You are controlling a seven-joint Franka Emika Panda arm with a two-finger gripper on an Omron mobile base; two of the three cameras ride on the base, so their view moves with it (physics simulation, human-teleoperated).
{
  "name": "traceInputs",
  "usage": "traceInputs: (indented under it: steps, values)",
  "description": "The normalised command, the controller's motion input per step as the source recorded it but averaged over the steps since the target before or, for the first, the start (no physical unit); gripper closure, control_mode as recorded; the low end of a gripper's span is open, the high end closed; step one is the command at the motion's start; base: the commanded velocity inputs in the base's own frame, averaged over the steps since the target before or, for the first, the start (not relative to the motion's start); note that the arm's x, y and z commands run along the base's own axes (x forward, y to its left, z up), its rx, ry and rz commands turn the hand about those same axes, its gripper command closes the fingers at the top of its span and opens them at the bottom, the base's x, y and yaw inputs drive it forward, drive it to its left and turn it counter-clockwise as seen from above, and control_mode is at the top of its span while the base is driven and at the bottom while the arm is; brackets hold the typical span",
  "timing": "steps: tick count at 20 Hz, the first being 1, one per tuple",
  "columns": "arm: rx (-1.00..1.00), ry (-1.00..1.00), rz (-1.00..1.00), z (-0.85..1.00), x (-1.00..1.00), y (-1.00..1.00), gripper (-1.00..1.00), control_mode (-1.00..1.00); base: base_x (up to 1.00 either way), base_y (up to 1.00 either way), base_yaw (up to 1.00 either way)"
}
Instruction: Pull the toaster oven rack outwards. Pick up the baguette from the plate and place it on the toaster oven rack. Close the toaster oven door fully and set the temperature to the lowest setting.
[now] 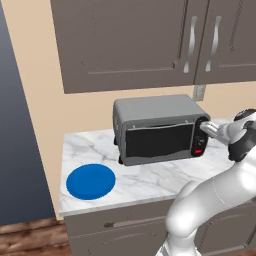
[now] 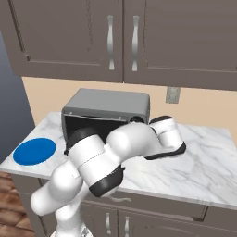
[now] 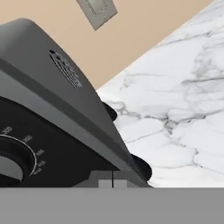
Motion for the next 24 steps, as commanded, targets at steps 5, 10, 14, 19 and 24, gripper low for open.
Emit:
traceInputs:
  steps: [5,10,14,19,24]
  values:
    - [-0.34,0.00,0.37,-0.19,0.00,-0.81,1.00,-1.00,0.00,0.00,0.00]
    - [-0.38,0.00,0.38,-0.10,0.01,-0.79,1.00,-1.00,0.00,0.00,0.00]
    - [-0.38,-0.03,0.45,-0.11,0.03,-0.86,1.00,-1.00,0.00,0.00,0.00]
    - [-0.36,-0.23,0.62,-0.07,0.00,-0.69,1.00,-1.00,0.00,0.00,0.00]
    - [-0.34,-0.33,0.70,-0.01,-0.01,-0.55,1.00,-1.00,0.00,0.00,0.00]
